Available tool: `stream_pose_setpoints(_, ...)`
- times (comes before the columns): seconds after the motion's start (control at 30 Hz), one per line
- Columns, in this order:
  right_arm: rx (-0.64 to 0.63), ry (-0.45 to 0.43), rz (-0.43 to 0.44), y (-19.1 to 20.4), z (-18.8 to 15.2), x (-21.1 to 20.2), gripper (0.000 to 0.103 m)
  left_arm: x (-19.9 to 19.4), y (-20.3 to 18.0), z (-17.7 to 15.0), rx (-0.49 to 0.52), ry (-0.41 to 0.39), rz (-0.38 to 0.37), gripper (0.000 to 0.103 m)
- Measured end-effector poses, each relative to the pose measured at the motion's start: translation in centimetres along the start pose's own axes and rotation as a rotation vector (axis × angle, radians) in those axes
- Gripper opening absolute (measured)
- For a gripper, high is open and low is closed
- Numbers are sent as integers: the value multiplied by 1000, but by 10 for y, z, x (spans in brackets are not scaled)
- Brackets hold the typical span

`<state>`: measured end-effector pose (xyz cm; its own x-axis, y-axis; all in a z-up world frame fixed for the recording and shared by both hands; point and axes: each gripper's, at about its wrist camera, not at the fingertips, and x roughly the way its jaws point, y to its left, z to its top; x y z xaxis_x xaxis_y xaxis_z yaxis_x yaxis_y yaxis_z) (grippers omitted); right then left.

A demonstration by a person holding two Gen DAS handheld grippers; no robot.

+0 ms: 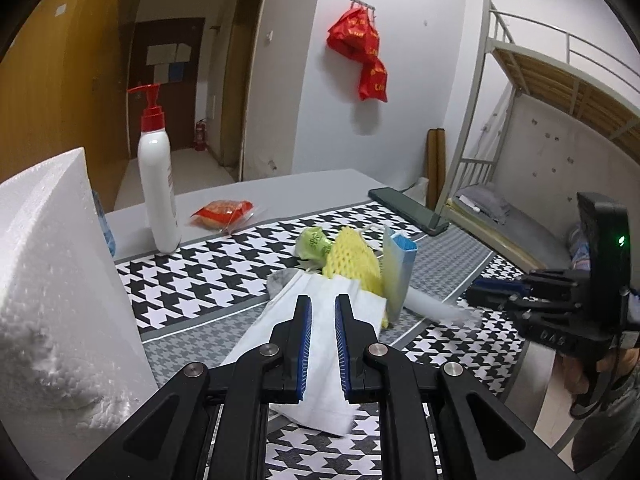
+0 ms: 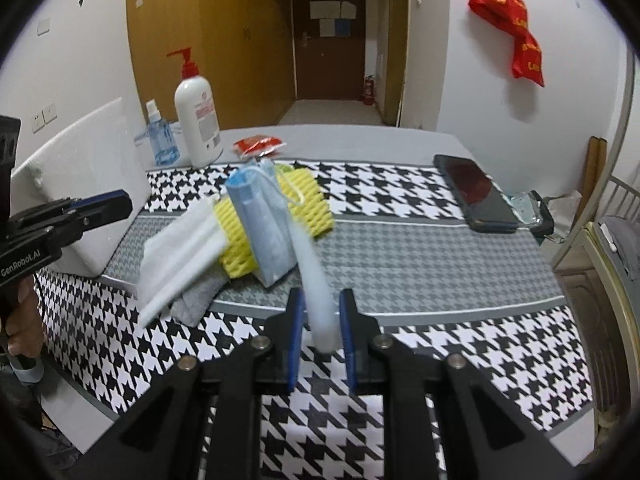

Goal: Organize soft objects
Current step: 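Lift the white tissue with the left gripper while the right gripper grasps the white foam stick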

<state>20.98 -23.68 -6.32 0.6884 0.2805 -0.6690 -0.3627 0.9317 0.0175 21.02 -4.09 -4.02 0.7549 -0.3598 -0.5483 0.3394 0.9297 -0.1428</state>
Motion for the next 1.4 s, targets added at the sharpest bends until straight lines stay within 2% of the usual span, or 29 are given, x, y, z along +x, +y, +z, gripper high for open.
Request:
stream_pose_setpoints(0.1, -14, -19, 11, 2, -1, -9, 17, 4, -6, -1, 28, 29, -11, 13)
stream_pose_setpoints(0.2, -36, 1, 5, 5, -7, -8, 18, 6, -11, -3, 53, 34, -7, 13)
stream_pose_setpoints(0.23, -39, 10, 12, 5, -8, -6, 18, 7, -13, -4, 65, 37, -10, 16)
stream_pose_setpoints(0.27, -39, 18, 14, 6, -9, -2, 18, 8, -14, -4, 69, 41, -11, 25)
stream_pose_setpoints(0.3, -43, 25, 13, 6, -9, 1, 24, 9, -15, -5, 72, 43, -7, 29)
stream_pose_setpoints(0.33, -51, 39, 8, 7, -9, 5, 35, 9, -16, -6, 76, 43, 1, 41)
stream_pose_setpoints(0.37, -55, 48, 2, 8, -10, 9, 41, 10, -16, -6, 80, 42, 11, 50)
stream_pose_setpoints(0.4, -57, 51, 0, 8, -10, 12, 48, 10, -17, -7, 84, 40, 19, 52)
stream_pose_setpoints(0.43, -58, 53, 5, 9, -11, 16, 49, 10, -16, -8, 84, 39, 22, 52)
stream_pose_setpoints(0.53, -55, 79, 3, 8, -11, 30, 49, 18, -16, -11, 82, 77, 16, 57)
stream_pose_setpoints(0.63, -52, 102, 3, 6, -12, 40, 49, 24, -17, -15, 94, 102, 36, 57)
stream_pose_setpoints(0.77, -60, 139, -11, 3, -15, 54, 49, 25, -16, -15, 85, 104, 32, 57)
stream_pose_setpoints(0.97, -63, 141, 4, 0, -14, 58, 48, 27, -9, -15, 60, 117, 40, 57)
stream_pose_setpoints(1.0, -62, 141, 3, 1, -14, 58, 42, 28, -9, -15, 57, 121, 39, 57)
stream_pose_setpoints(1.03, -59, 141, 1, 0, -15, 57, 30, 28, -9, -16, 55, 125, 37, 57)
stream_pose_setpoints(1.1, -32, 142, 19, -4, -14, 57, 23, 31, -9, -16, 56, 139, 27, 62)
stream_pose_setpoints(1.17, -31, 134, 18, -2, -14, 55, 23, 34, -10, -18, 63, 154, 33, 73)
stream_pose_setpoints(1.4, -48, 122, 1, 2, -15, 54, 23, 47, -6, -25, 61, 224, 45, 72)
